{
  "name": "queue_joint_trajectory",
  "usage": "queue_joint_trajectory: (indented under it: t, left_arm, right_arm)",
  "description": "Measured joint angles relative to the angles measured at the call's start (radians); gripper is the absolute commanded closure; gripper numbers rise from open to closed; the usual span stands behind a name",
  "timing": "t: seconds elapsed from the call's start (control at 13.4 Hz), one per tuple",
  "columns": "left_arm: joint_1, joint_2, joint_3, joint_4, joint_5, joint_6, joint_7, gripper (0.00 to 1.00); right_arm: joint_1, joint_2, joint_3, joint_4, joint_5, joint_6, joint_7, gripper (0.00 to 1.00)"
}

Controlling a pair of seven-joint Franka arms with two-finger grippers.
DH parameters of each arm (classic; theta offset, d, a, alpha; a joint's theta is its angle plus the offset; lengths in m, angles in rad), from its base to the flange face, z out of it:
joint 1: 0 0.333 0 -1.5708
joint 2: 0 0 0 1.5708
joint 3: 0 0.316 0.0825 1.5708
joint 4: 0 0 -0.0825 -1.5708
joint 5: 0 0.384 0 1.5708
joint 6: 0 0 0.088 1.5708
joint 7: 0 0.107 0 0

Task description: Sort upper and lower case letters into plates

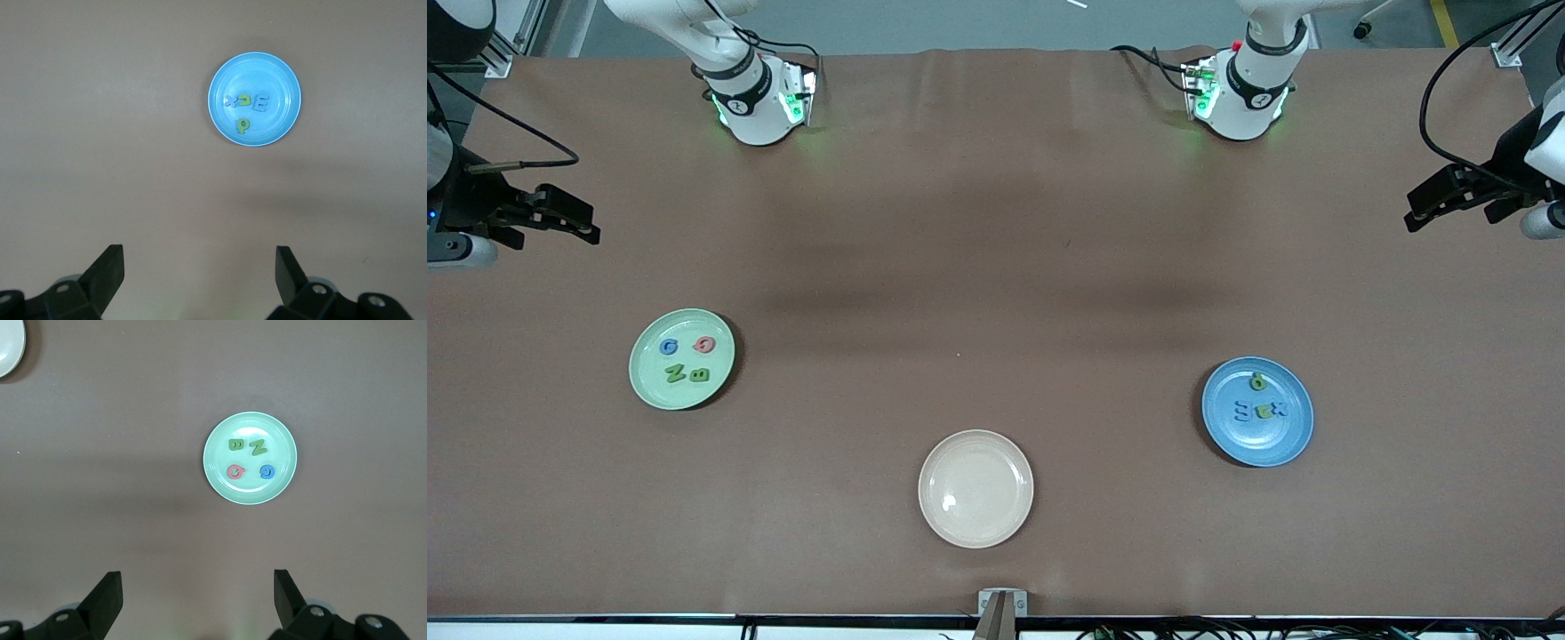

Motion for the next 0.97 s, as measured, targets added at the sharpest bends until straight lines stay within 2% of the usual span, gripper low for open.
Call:
queue_joint_trajectory:
  t: [0.07, 0.22, 0.97]
  left_arm:
    - [0.005, 0.000, 0.000, 0.000, 0.000, -0.004, 0.000, 0.00]
    - [0.009, -0.001, 0.000, 0.000, 0.000, -0.011, 0.000, 0.00]
    - [0.007, -0.008, -0.007, 0.000, 0.000, -0.035, 0.002, 0.00]
  right_arm:
    - [-0.048, 0.000, 0.049, 0.000, -0.002, 0.000, 0.006, 0.00]
    - [-0.075, 0.000, 0.077, 0.000, -0.004, 0.001, 0.009, 0.00]
    - [-0.077, 0.000, 0.080, 0.027, -0.010, 0.015, 0.017, 0.00]
